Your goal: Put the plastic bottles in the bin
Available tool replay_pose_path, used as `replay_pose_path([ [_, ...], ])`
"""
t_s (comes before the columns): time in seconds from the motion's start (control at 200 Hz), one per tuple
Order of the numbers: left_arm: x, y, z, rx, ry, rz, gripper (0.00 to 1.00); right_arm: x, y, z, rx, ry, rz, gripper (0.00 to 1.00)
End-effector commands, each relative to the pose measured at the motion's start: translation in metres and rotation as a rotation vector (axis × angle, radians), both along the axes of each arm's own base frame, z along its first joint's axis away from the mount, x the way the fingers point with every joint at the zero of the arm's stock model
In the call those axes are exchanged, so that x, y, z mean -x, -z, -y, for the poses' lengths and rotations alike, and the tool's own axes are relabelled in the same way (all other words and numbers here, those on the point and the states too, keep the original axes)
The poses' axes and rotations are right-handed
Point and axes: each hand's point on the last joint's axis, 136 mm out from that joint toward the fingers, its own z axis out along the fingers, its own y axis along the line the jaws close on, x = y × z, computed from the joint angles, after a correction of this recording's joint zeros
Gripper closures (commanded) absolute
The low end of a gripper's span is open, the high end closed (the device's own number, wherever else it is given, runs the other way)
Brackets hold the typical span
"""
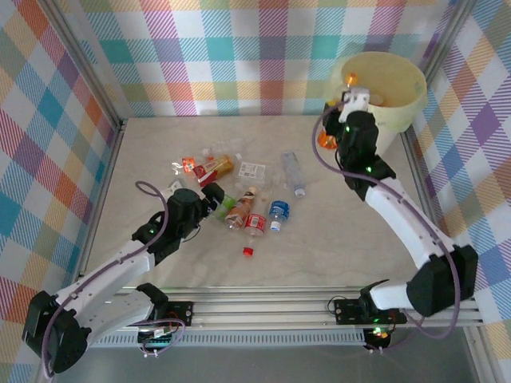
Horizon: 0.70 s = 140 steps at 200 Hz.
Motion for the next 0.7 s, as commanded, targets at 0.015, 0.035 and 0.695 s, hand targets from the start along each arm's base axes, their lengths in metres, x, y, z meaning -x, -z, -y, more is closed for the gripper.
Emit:
replay_pose_path([
  [0.015,0.002,0.0,-0.014,-0.035,-0.038,0.019,0.0,-0.025,-0.042,0.034,0.138,0.159,0.057,0.49],
  [0.035,0.002,0.0,-0.014,-0.036,-0.038,0.018,0.0,-0.029,-0.044,0.039,0.135,0.173,0.054,0.49],
  [0.695,0.018,-0.003,-0.041,-0.045,-0.129,0.039,0.0,-0.104,-0.057,0.164,-0.113,0.252,-0.039,0.42],
])
